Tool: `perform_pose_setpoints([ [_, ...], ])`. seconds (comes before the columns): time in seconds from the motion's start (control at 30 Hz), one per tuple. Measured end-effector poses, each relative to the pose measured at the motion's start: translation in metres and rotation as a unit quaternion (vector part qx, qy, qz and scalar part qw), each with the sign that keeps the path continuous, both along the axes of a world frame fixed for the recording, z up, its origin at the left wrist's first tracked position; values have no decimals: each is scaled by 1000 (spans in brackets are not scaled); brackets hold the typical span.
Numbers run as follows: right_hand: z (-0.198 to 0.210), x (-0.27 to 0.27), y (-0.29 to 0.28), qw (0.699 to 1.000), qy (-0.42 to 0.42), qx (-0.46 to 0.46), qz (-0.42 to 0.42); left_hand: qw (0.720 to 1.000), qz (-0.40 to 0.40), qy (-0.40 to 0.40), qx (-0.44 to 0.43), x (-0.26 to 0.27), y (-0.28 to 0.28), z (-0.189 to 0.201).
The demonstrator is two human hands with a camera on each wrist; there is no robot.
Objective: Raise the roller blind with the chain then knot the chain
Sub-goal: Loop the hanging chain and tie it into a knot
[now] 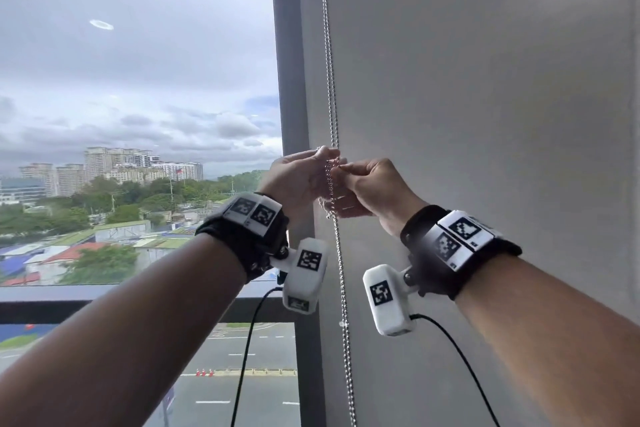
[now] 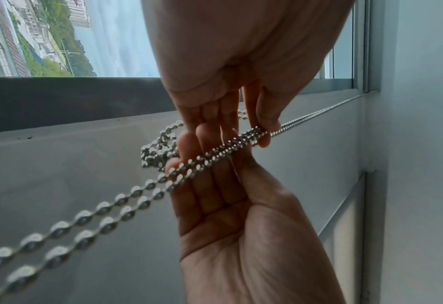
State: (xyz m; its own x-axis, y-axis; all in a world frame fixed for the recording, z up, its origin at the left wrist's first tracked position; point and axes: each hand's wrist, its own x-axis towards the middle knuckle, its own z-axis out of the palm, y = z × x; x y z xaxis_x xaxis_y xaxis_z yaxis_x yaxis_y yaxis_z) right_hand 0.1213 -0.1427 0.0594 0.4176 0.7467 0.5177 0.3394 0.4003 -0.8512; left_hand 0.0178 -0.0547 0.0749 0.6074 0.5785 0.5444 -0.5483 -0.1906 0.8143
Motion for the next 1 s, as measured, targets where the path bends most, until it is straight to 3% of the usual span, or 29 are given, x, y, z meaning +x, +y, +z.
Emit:
perform_pose_setpoints([
  [0.13, 1, -2, -3, 994, 63, -27, 89, 1000, 7, 12, -1, 3, -2, 1],
  [0.27, 6, 2, -12, 988, 66, -45, 132, 1000, -4, 6, -7, 0, 6, 0],
  [0.43, 12, 17, -15, 998, -57, -19, -19, 998, -29, 2, -50, -1, 8, 1],
  [0.57, 16, 20, -6, 972, -193, -1, -131, 1000, 19, -3, -18, 1, 11, -4],
  [0.63, 16, 18, -1, 964, -214, 12, -155, 999, 31, 1, -15, 4, 12, -5],
  [0.8, 19, 9, 5, 985, -122, 8, -122, 997, -22, 74, -9, 3, 18, -12],
  [1.0, 18, 3, 6, 999, 39, -19, 26, 992, 1, 127, 27, 0, 17, -17],
])
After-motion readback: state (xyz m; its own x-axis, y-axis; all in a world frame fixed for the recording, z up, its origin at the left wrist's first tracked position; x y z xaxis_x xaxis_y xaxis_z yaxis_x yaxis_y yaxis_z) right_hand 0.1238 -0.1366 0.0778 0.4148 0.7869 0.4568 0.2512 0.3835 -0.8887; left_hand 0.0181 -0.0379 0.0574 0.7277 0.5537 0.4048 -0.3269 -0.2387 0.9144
